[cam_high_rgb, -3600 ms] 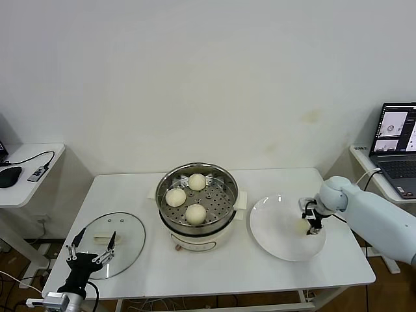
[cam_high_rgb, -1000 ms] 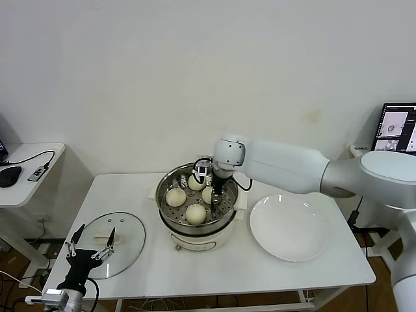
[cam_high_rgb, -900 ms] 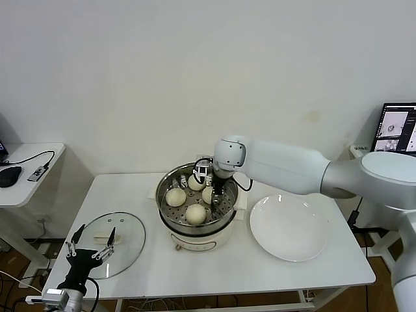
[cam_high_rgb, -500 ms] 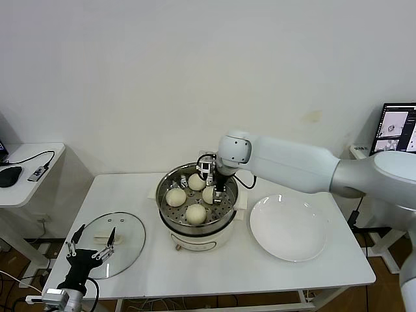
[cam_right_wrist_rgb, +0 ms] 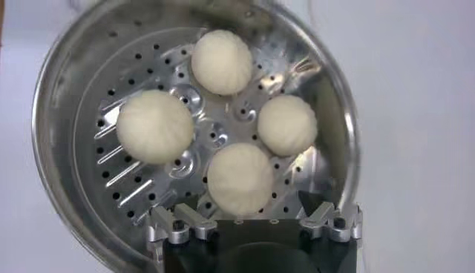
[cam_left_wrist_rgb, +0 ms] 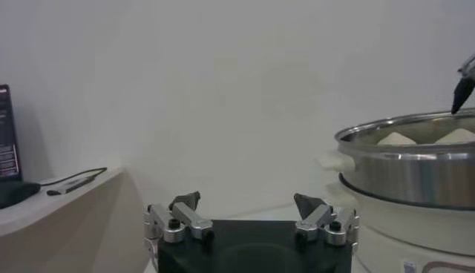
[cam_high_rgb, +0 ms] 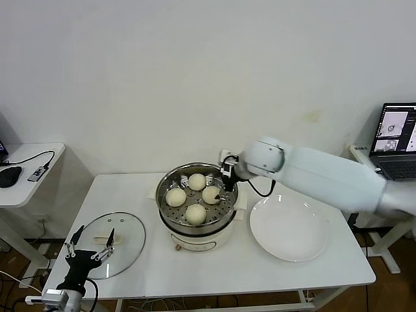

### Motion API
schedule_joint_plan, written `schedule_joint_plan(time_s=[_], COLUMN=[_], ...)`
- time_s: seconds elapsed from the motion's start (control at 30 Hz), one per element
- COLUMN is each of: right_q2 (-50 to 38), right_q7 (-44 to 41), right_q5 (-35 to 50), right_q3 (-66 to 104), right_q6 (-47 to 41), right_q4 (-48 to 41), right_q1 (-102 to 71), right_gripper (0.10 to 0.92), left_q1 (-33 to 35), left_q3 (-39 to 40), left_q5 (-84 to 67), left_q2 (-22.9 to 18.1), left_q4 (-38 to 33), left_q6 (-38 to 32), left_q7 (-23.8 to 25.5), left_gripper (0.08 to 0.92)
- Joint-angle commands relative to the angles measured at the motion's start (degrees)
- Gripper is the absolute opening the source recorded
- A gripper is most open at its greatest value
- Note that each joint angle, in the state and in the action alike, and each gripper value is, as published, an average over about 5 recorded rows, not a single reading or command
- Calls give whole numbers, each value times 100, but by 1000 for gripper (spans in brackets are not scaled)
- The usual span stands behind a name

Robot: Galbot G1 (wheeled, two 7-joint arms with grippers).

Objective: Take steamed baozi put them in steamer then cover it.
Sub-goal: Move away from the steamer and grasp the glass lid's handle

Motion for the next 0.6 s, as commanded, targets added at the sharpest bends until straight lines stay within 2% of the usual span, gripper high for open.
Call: schedule_joint_plan(time_s=[0.03,0.27,0.43,0.6], right_q2=[-1181,-735,245,1474], right_q7=[2028,2025,1668,1243], right_q5=[-463,-1994,-2738,-3148], right_q3=[2945,5861,7666,9070], right_q6=[2154,3492,4134,4412], right_q4=[1243,1399,1453,1632], right_q1=[-3172,-6165,-7665,-8775], right_gripper=[823,823,823,823], left_q1=[7,0,-27,-111], left_q3=[0,57,214,332], left_q5=[4,6,295,1634], left_q2=[-4,-66,-120,-198], left_q4=[-4,-36,-35,100], left_q6=[24,117,205,313], left_q7=[-52,-201,-447,-1004], left_gripper=[823,823,823,823])
